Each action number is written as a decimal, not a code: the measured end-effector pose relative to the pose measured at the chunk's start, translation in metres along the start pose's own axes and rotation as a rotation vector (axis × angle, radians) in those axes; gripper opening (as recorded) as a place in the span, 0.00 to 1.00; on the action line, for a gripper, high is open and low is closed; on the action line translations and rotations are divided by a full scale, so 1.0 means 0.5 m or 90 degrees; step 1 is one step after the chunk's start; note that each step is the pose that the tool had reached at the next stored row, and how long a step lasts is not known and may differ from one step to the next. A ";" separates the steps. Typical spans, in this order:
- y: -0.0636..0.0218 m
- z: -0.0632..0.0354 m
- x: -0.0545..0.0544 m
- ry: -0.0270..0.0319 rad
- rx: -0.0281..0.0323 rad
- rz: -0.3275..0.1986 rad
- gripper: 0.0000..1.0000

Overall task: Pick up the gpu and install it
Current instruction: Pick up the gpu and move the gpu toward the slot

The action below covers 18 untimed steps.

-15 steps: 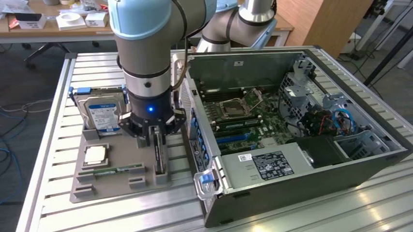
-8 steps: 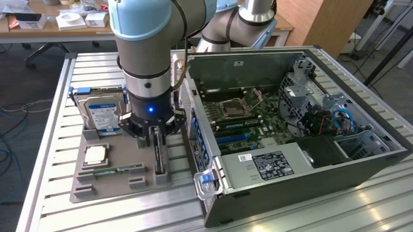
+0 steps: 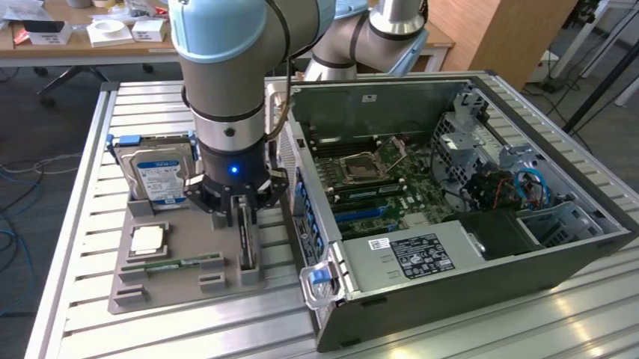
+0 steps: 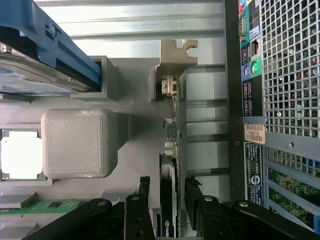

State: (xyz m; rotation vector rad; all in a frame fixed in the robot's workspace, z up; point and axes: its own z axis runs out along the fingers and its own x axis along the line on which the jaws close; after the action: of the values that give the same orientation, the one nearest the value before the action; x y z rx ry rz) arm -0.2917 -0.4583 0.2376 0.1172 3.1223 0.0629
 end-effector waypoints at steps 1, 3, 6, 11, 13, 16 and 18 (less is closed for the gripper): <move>0.000 0.000 0.000 0.0000 0.0000 0.000 0.42; -0.001 0.002 0.000 -0.0001 -0.0001 0.000 0.42; -0.001 0.006 0.000 0.0000 0.0000 0.000 0.42; -0.002 0.008 0.000 0.0001 0.0001 0.000 0.42; -0.002 0.009 0.000 -0.0001 0.0000 0.000 0.42; -0.002 0.010 0.000 -0.0001 -0.0001 0.000 0.42; -0.002 0.010 0.000 -0.0001 -0.0001 0.000 0.42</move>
State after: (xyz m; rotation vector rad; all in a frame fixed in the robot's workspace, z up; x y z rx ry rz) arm -0.2916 -0.4589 0.2324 0.1171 3.1222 0.0630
